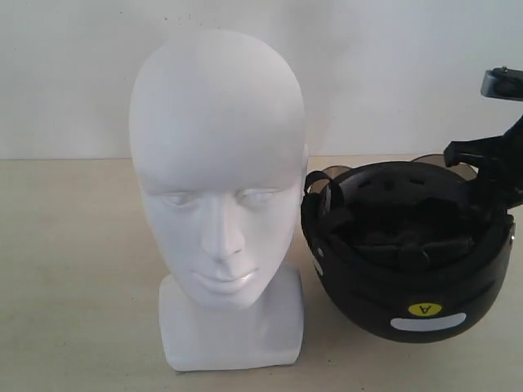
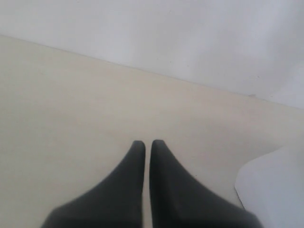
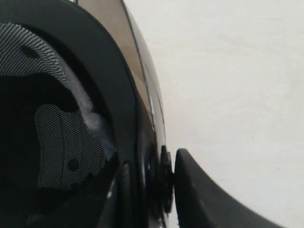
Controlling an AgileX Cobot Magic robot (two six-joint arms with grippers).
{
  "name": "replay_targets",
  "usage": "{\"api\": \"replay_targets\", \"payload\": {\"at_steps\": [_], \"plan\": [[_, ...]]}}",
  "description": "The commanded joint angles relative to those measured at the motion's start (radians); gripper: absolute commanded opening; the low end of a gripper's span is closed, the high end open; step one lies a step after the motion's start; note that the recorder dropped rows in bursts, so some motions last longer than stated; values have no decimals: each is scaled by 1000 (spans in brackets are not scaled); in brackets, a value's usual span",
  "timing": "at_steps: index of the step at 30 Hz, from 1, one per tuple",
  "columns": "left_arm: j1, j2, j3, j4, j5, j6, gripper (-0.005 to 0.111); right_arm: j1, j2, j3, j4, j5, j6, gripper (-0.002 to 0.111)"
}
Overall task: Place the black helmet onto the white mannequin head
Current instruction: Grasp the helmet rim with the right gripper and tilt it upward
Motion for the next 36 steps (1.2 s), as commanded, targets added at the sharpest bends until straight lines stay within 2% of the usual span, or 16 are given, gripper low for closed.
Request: {"api": "replay_targets", "payload": {"at_steps": [1,10,14,22,24,25,28,30,31,33,36], "plan": [[-9,-3,4,-2,-3,4,4,-5,-62,69,-15,-80,79,0],[-9,-3,4,-2,-3,4,4,-5,-110,130,-107,-159,224,0],[-9,-3,4,-2,-3,4,4,-5,-115,172,-126,-202,379,0],[-9,-3,4,-2,-3,4,4,-5,-125,225,-125,-160,510,1],[-9,-3,4,-2,-3,4,4,-3,-148,229,-120,-160,509,8],[-9,-3,4,-2,-3,4,4,-2,-162,229,-120,-160,498,15],[-9,-3,4,-2,-3,4,4,-2,-206,229,-120,-160,479,47],[-9,-3,4,-2,-3,4,4,-2,-233,229,-120,-137,479,75],[-9,-3,4,-2,-3,4,4,-2,-241,229,-120,-117,471,85],[-9,-3,4,-2,-3,4,4,-2,-256,229,-120,-75,421,92],[-9,-3,4,-2,-3,4,4,-2,-281,229,-120,-32,351,89]]}}
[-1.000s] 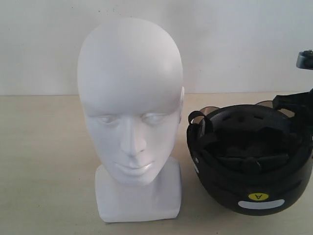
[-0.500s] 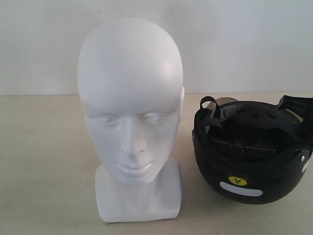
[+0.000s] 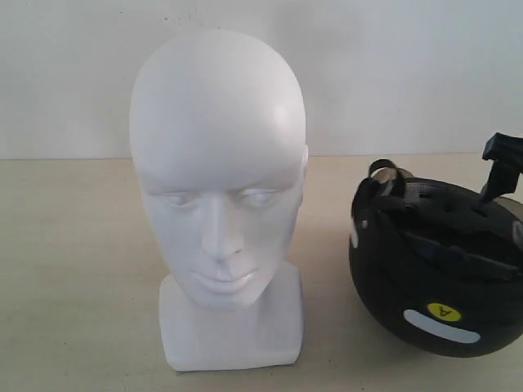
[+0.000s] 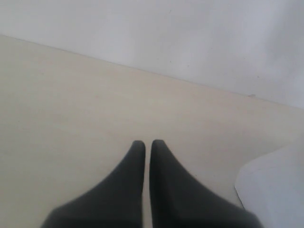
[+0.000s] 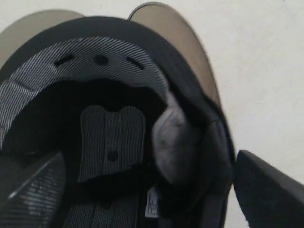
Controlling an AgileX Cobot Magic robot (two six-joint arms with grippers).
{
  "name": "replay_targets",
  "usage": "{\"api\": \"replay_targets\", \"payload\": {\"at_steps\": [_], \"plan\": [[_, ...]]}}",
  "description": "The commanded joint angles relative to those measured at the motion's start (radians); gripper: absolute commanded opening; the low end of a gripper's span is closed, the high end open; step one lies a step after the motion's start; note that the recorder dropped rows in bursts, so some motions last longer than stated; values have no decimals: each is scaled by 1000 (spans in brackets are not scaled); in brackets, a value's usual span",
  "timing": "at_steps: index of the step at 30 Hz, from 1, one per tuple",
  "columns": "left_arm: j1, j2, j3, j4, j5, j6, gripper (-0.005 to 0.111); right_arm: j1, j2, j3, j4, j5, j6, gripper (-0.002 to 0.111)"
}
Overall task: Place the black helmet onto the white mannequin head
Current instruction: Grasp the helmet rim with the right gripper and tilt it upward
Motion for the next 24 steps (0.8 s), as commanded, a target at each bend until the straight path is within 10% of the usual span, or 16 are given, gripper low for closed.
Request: {"api": "replay_targets", "payload": {"at_steps": [1,13,21,24], "plan": [[-9,-3,4,-2,-3,4,4,-1,-44,-2,3,67,-114,86],[-9,-3,4,-2,-3,4,4,-1,-277,-2,114,306,-678,61],[-9,-3,4,-2,-3,4,4,-1,-295,-2,102,302,-669,0],[-9,-3,4,-2,-3,4,4,-1,-295,4,2,298,-605,0]]}}
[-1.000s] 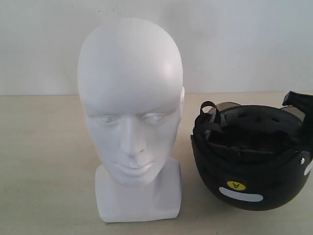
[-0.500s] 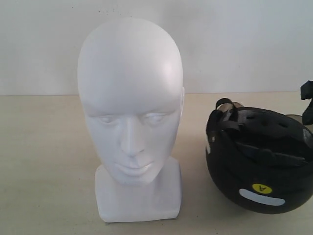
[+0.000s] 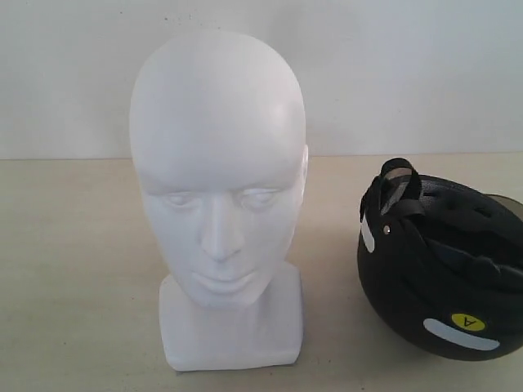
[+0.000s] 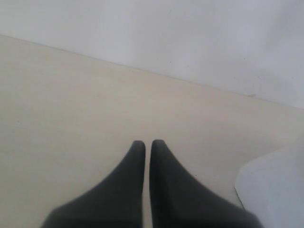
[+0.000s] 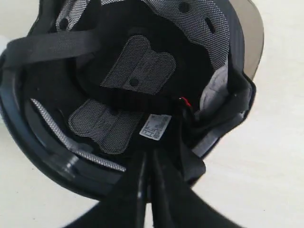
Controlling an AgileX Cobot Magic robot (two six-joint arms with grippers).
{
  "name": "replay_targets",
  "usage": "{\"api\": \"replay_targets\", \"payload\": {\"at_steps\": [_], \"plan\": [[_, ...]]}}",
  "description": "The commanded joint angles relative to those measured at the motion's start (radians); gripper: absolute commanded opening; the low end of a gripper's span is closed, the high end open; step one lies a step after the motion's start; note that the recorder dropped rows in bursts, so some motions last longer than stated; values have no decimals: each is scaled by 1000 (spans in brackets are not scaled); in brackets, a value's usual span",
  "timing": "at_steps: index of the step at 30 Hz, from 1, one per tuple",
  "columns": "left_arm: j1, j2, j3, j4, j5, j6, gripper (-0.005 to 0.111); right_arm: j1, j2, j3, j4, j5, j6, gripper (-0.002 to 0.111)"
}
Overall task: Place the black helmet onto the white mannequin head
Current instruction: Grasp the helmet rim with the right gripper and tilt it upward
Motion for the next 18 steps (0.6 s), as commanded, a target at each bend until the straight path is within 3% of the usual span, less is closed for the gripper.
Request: {"api": "replay_targets", "payload": {"at_steps": [1,4,12,18], "plan": [[-9,-3,4,-2,-3,4,4,-1,-8,14,-162,-4,106,0],[-9,-3,4,-2,-3,4,4,-1,-8,61,-244,-27,179,0],[-9,-3,4,-2,-3,4,4,-1,-8,151,-186,-193,99,0],[-9,-3,4,-2,-3,4,4,-1,16,151,-192,-170,80,0]]}}
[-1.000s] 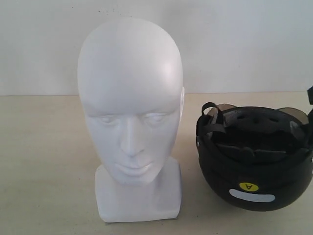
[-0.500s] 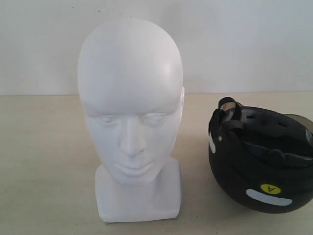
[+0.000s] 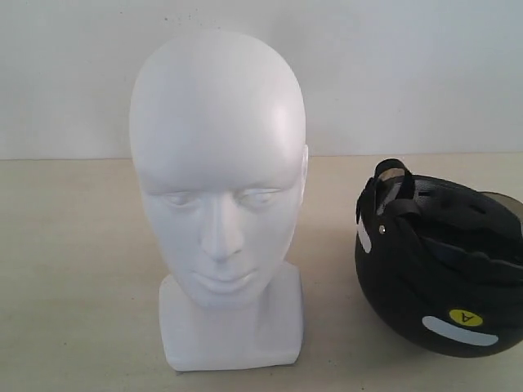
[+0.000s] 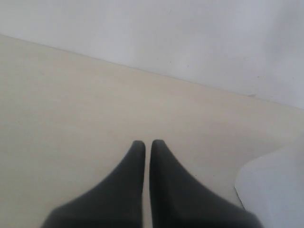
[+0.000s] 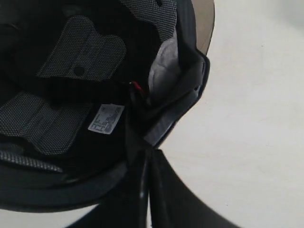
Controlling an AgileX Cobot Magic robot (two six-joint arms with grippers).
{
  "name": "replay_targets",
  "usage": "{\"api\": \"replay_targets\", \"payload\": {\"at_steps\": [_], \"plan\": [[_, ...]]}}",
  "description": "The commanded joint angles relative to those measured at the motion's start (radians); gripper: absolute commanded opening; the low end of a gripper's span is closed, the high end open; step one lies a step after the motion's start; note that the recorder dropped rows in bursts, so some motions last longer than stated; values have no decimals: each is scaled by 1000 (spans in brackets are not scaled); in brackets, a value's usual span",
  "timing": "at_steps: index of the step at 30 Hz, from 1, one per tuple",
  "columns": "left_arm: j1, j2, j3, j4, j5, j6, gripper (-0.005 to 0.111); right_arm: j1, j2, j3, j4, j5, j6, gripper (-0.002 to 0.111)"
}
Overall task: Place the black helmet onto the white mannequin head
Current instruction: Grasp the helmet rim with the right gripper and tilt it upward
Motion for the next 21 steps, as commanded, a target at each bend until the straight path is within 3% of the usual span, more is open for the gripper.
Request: {"api": "replay_targets", "payload": {"at_steps": [1,4,10,21], "plan": [[-9,-3,4,-2,-3,4,4,-1,22,4,-6,18,-13,0],[-9,-3,4,-2,-3,4,4,-2,33,4,48,52,-63,0],[-9,-3,4,-2,-3,4,4,-2,20,2,355,148,-298,0],[-9,-3,4,-2,-3,4,4,-1,-71,2,141,47,-145,0]]}}
